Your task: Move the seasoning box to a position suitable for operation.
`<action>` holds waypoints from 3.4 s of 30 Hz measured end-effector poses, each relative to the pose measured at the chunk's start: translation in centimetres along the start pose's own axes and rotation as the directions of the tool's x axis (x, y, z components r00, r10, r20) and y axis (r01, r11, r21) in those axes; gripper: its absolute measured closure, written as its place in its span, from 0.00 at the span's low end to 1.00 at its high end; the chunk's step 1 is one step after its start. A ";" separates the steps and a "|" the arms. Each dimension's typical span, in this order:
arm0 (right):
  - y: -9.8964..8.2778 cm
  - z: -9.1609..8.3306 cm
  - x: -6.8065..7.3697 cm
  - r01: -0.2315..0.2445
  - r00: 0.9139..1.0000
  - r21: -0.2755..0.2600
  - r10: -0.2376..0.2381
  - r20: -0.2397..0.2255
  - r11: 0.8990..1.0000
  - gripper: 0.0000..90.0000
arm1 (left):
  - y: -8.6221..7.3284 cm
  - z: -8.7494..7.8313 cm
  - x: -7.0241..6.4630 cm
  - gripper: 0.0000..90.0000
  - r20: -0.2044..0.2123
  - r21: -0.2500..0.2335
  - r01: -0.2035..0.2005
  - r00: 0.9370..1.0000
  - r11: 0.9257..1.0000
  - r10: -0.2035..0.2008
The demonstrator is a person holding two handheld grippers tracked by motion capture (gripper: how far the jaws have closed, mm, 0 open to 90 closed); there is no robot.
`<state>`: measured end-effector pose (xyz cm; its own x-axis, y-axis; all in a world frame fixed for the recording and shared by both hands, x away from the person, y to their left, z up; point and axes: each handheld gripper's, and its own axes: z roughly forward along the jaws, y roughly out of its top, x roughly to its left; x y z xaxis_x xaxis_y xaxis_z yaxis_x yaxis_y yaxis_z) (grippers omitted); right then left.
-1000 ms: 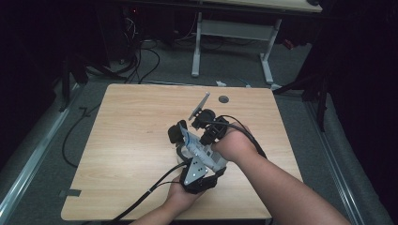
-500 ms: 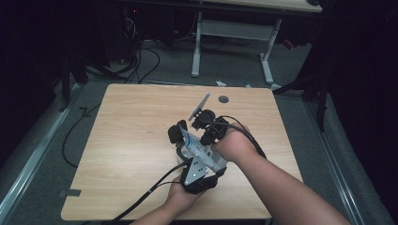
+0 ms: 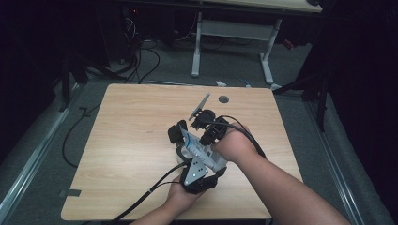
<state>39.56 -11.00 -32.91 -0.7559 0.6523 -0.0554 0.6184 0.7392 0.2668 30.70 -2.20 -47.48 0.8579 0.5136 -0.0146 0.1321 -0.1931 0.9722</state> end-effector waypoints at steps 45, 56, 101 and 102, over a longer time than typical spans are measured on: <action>0.5 -0.3 -0.1 0.012 1.000 -0.008 -0.011 0.011 1.000 1.00 | 0.6 0.0 0.3 0.63 -0.006 -0.020 0.008 1.000 1.000 -0.008; 0.7 -0.3 -0.1 0.013 1.000 -0.011 -0.013 0.011 1.000 1.00 | 0.8 -0.1 0.4 0.63 -0.008 -0.026 0.011 1.000 1.000 -0.011; 0.8 -0.2 -0.1 0.023 1.000 -0.014 -0.023 0.015 1.000 1.00 | 0.4 -0.2 0.3 0.60 0.000 -0.030 0.011 1.000 0.999 -0.011; 0.8 -0.2 -0.1 0.023 1.000 -0.014 -0.022 0.015 1.000 1.00 | 0.4 -0.2 0.3 0.60 0.001 -0.030 0.011 1.000 0.999 -0.010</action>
<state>40.08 -10.51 -32.51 -0.7663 0.6380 -0.0754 0.5981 0.7514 0.2788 30.92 -1.91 -47.02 0.8570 0.5147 -0.0250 0.1261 -0.1624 0.9786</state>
